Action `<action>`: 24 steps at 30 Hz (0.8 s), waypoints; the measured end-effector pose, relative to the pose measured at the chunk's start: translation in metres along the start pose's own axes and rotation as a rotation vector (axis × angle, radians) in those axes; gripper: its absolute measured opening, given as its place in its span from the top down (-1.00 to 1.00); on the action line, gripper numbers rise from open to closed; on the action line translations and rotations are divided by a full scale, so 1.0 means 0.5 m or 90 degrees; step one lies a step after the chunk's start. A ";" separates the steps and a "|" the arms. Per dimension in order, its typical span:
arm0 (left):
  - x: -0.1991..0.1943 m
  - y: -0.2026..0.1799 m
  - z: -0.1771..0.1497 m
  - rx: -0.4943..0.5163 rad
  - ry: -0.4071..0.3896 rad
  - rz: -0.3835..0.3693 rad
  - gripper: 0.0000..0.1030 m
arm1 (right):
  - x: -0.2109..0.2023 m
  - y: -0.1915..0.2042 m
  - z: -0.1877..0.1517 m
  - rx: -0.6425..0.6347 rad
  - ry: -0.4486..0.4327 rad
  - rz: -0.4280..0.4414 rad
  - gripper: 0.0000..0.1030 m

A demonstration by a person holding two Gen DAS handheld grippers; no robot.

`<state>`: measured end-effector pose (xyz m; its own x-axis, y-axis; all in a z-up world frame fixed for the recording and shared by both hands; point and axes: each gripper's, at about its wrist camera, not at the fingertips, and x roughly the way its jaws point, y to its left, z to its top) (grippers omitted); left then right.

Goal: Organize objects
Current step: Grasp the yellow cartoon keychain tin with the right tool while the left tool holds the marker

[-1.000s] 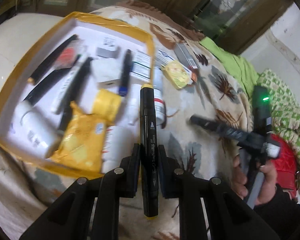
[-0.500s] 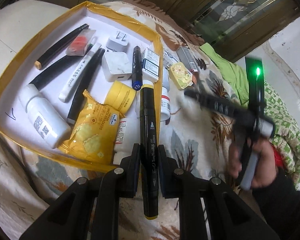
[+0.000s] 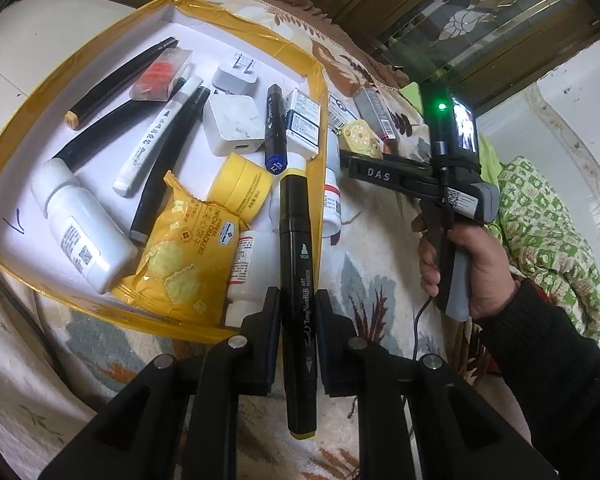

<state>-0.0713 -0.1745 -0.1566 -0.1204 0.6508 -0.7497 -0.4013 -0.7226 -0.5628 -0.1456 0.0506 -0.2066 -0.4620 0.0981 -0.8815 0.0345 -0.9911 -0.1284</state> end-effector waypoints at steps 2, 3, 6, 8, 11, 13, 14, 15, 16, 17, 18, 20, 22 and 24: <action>0.005 0.001 0.001 -0.002 0.003 0.003 0.71 | -0.008 -0.004 -0.003 0.007 -0.014 0.003 -0.21; 0.008 0.001 0.001 -0.003 0.006 0.004 0.71 | -0.008 -0.003 -0.004 0.008 -0.014 0.001 -0.09; 0.011 -0.001 0.000 0.001 0.010 0.012 0.71 | -0.006 0.004 -0.004 0.005 -0.014 -0.007 -0.07; 0.008 0.000 -0.003 0.001 0.008 0.017 0.71 | -0.007 0.004 -0.004 0.016 -0.014 -0.003 -0.03; 0.006 0.003 -0.002 -0.007 0.002 0.019 0.71 | -0.014 0.004 -0.016 0.038 -0.012 0.007 0.00; 0.004 0.005 -0.001 -0.012 -0.003 0.019 0.71 | -0.024 0.002 -0.034 0.055 -0.007 0.024 0.02; 0.003 0.007 -0.001 -0.015 -0.005 0.018 0.71 | -0.034 0.000 -0.054 0.065 -0.004 0.032 0.03; 0.002 0.008 -0.001 -0.017 -0.005 0.017 0.71 | -0.039 -0.002 -0.065 0.072 0.000 0.038 0.05; 0.002 0.009 -0.001 -0.018 -0.006 0.013 0.71 | -0.047 -0.004 -0.083 0.083 0.005 0.048 0.08; 0.002 0.010 -0.001 -0.021 -0.006 0.007 0.71 | -0.063 -0.008 -0.110 0.100 0.008 0.059 0.08; 0.003 0.011 -0.001 -0.024 -0.006 0.003 0.71 | -0.074 -0.012 -0.130 0.117 0.008 0.068 0.09; 0.005 0.014 0.000 -0.029 -0.001 -0.004 0.71 | -0.092 -0.018 -0.164 0.146 0.007 0.089 0.09; 0.002 0.013 0.000 -0.030 -0.002 -0.007 0.71 | -0.103 -0.024 -0.191 0.173 0.009 0.096 0.09; -0.002 0.012 -0.001 -0.031 -0.004 -0.009 0.71 | -0.119 -0.030 -0.218 0.207 0.005 0.111 0.09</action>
<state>-0.0732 -0.1797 -0.1596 -0.1206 0.6622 -0.7396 -0.3578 -0.7239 -0.5898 -0.0222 0.0692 -0.2015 -0.4672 -0.0759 -0.8809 -0.1712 -0.9697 0.1744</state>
